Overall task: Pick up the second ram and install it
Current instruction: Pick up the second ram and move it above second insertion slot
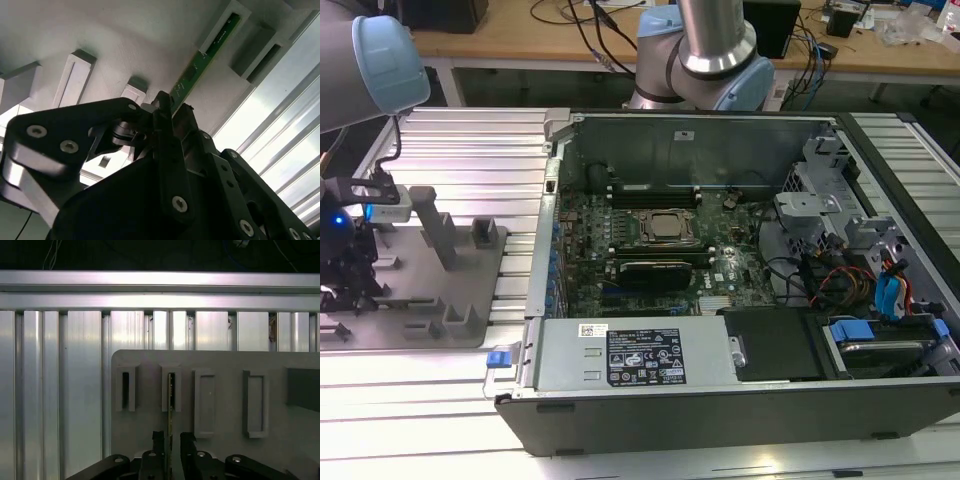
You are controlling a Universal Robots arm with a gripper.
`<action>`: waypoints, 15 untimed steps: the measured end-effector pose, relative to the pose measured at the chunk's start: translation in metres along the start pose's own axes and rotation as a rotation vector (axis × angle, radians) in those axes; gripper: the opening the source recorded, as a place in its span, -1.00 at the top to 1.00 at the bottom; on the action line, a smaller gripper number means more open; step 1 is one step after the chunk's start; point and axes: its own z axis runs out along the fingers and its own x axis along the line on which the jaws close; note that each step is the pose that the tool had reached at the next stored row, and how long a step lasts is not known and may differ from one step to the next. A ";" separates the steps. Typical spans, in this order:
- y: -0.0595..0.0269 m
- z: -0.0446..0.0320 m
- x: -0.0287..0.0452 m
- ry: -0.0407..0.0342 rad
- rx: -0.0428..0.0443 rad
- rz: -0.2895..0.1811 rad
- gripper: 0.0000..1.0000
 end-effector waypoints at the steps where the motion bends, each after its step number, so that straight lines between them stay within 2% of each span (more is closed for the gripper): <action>1: -0.0001 -0.0004 0.0000 -0.0002 0.0003 0.000 0.50; 6: 0.0000 -0.0012 0.0000 0.0000 0.0001 0.000 0.50; 7: 0.0000 -0.0014 0.0000 0.0000 0.0001 0.000 0.68; 10: 0.0000 -0.0018 0.0000 0.0001 0.0000 0.000 0.68; 11: 0.0000 -0.0020 0.0000 0.0000 0.0001 0.000 0.82; 15: 0.0000 -0.0026 0.0000 0.0000 0.0000 0.000 0.82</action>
